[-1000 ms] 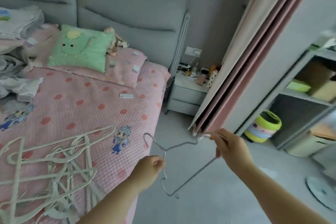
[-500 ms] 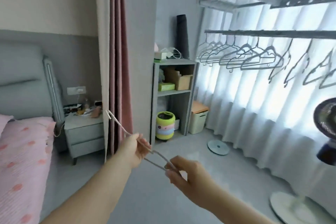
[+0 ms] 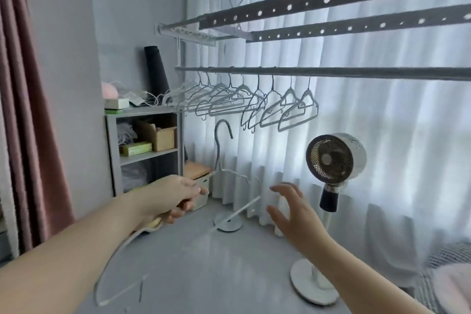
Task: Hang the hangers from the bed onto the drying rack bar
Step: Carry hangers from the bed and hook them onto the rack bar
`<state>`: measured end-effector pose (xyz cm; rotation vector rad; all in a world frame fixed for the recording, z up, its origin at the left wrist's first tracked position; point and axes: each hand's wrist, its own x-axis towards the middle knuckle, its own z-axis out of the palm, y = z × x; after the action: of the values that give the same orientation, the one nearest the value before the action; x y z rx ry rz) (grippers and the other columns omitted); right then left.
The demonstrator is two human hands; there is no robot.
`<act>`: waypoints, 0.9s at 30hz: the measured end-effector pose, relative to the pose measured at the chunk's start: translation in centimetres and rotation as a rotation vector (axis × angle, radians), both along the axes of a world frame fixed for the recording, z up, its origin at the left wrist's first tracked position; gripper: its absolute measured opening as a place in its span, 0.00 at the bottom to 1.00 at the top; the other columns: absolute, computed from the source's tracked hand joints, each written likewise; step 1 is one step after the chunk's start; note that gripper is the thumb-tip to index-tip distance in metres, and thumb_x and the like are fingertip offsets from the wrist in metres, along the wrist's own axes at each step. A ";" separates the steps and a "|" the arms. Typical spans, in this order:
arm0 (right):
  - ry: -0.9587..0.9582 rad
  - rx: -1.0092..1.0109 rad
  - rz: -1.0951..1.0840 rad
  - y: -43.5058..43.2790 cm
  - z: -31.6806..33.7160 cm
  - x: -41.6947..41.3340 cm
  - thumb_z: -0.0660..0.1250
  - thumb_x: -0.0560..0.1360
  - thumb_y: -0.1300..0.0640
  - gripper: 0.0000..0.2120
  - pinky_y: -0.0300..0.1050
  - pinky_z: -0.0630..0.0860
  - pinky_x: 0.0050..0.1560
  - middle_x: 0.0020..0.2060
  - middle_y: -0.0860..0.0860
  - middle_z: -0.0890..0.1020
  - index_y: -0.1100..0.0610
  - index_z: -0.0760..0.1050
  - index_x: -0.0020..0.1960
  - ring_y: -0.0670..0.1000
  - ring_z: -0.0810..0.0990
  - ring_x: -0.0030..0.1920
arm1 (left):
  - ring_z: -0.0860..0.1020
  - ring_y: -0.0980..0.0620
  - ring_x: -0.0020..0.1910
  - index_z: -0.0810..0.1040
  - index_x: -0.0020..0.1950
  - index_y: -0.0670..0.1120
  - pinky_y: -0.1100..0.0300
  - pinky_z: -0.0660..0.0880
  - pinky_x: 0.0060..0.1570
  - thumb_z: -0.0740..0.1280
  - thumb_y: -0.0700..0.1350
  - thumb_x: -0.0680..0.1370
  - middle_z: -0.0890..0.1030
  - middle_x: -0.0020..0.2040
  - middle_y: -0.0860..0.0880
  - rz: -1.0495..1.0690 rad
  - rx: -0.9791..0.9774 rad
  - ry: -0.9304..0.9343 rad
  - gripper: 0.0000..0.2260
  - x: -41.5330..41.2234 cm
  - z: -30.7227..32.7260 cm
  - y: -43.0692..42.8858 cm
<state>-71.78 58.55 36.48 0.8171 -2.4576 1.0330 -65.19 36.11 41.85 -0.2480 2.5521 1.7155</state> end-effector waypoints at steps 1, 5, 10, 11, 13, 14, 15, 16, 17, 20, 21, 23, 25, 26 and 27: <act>0.040 0.014 -0.052 1.2 0.6 -0.7 0.63 0.76 0.58 0.19 0.34 0.61 0.59 0.63 0.45 0.67 0.54 0.66 0.65 0.47 0.67 0.65 | 0.60 0.59 0.16 0.75 0.52 0.45 0.69 0.58 0.15 0.54 0.42 0.82 0.68 0.24 0.52 -0.045 -0.042 0.013 0.10 -0.7 0.6 1.4; 0.077 0.103 -0.215 5.7 2.6 -3.3 0.59 0.78 0.55 0.24 0.37 0.52 0.69 0.71 0.47 0.62 0.51 0.57 0.72 0.47 0.58 0.72 | 0.61 0.58 0.15 0.76 0.51 0.47 0.68 0.59 0.16 0.57 0.41 0.81 0.69 0.23 0.52 -0.235 -0.145 0.083 0.09 -4.0 2.0 6.6; 0.049 0.125 -0.387 11.3 4.2 -8.0 0.58 0.78 0.57 0.15 0.36 0.62 0.53 0.59 0.45 0.75 0.50 0.69 0.64 0.48 0.72 0.62 | 0.63 0.59 0.15 0.75 0.49 0.50 0.67 0.61 0.17 0.57 0.40 0.80 0.69 0.19 0.54 -0.406 -0.215 0.166 0.08 -10.6 3.1 12.2; 0.073 0.144 -0.421 12.4 4.5 -9.1 0.59 0.78 0.57 0.16 0.36 0.62 0.56 0.61 0.45 0.74 0.50 0.68 0.65 0.47 0.70 0.63 | 0.62 0.59 0.15 0.75 0.50 0.49 0.67 0.60 0.17 0.57 0.40 0.80 0.68 0.19 0.55 -0.415 -0.194 0.179 0.08 -12.2 3.2 13.1; 0.131 0.216 -0.473 14.3 5.0 -11.6 0.59 0.77 0.55 0.21 0.37 0.58 0.66 0.68 0.44 0.67 0.49 0.61 0.70 0.46 0.64 0.68 | 0.61 0.59 0.15 0.76 0.52 0.47 0.68 0.60 0.17 0.57 0.40 0.80 0.67 0.19 0.55 -0.444 -0.132 0.193 0.09 -15.3 3.7 14.6; 0.146 0.244 -0.488 15.0 5.5 -13.0 0.60 0.77 0.54 0.23 0.38 0.56 0.68 0.69 0.43 0.65 0.48 0.59 0.71 0.46 0.62 0.70 | 0.61 0.59 0.15 0.76 0.51 0.47 0.69 0.60 0.17 0.57 0.40 0.80 0.67 0.19 0.55 -0.466 -0.104 0.197 0.09 -17.1 4.1 15.1; 0.149 0.268 -0.493 15.6 5.9 -14.7 0.59 0.78 0.54 0.23 0.38 0.54 0.68 0.69 0.42 0.65 0.47 0.58 0.71 0.46 0.62 0.70 | 0.60 0.59 0.15 0.77 0.51 0.47 0.69 0.60 0.16 0.57 0.40 0.80 0.67 0.20 0.55 -0.491 -0.081 0.201 0.09 -18.9 4.7 15.6; 0.141 0.286 -0.498 16.0 6.2 -16.3 0.59 0.78 0.55 0.22 0.38 0.55 0.67 0.68 0.42 0.67 0.47 0.60 0.70 0.46 0.64 0.68 | 0.60 0.59 0.15 0.77 0.50 0.46 0.69 0.60 0.16 0.56 0.40 0.80 0.66 0.20 0.54 -0.512 -0.062 0.204 0.09 -20.5 5.2 16.1; 0.128 0.287 -0.514 16.4 6.4 -17.9 0.59 0.78 0.56 0.20 0.38 0.56 0.66 0.65 0.43 0.70 0.48 0.63 0.69 0.47 0.68 0.65 | 0.60 0.58 0.15 0.77 0.49 0.46 0.70 0.60 0.16 0.56 0.39 0.80 0.66 0.20 0.54 -0.528 -0.050 0.204 0.10 -22.0 5.7 16.6; 0.117 0.186 -0.597 17.7 7.5 -22.1 0.58 0.78 0.58 0.14 0.39 0.62 0.61 0.57 0.46 0.78 0.51 0.71 0.62 0.49 0.75 0.58 | 0.60 0.58 0.14 0.76 0.48 0.44 0.70 0.59 0.15 0.56 0.39 0.80 0.66 0.21 0.53 -0.565 -0.029 0.203 0.10 -26.5 6.9 18.1; 0.122 0.186 -0.615 18.2 7.9 -23.3 0.59 0.77 0.58 0.14 0.39 0.62 0.61 0.56 0.46 0.77 0.51 0.71 0.62 0.49 0.75 0.58 | 0.60 0.58 0.14 0.76 0.48 0.44 0.70 0.59 0.15 0.56 0.39 0.80 0.66 0.20 0.53 -0.567 -0.024 0.212 0.10 -27.9 7.2 18.7; 0.168 0.219 -0.634 19.2 8.7 -25.4 0.59 0.77 0.57 0.15 0.38 0.61 0.62 0.60 0.46 0.75 0.51 0.69 0.64 0.48 0.72 0.62 | 0.60 0.58 0.14 0.76 0.49 0.43 0.70 0.59 0.15 0.56 0.38 0.81 0.67 0.20 0.53 -0.543 -0.014 0.258 0.09 -30.6 8.1 19.6; 0.232 0.231 -0.643 20.2 10.2 -27.3 0.59 0.77 0.57 0.16 0.39 0.60 0.64 0.63 0.46 0.72 0.52 0.69 0.65 0.49 0.69 0.64 | 0.60 0.58 0.13 0.76 0.49 0.43 0.71 0.59 0.15 0.56 0.38 0.80 0.67 0.19 0.53 -0.493 -0.010 0.312 0.09 -33.1 8.9 20.3; 0.262 0.240 -0.648 20.6 11.1 -28.1 0.59 0.77 0.58 0.17 0.39 0.59 0.65 0.64 0.46 0.71 0.52 0.68 0.65 0.49 0.68 0.65 | 0.60 0.58 0.13 0.76 0.48 0.44 0.71 0.59 0.15 0.56 0.38 0.80 0.68 0.19 0.53 -0.468 -0.015 0.335 0.09 -34.1 9.3 20.6; 0.293 0.255 -0.654 20.9 12.0 -28.9 0.60 0.77 0.58 0.17 0.40 0.59 0.67 0.66 0.47 0.70 0.53 0.68 0.66 0.49 0.67 0.67 | 0.60 0.58 0.13 0.76 0.47 0.44 0.71 0.59 0.15 0.56 0.38 0.80 0.68 0.18 0.53 -0.445 -0.023 0.356 0.09 -35.0 9.6 20.7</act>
<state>-100.67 79.42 48.52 0.1661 -2.3581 0.3426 -100.23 56.85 51.43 0.6324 2.5787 1.6672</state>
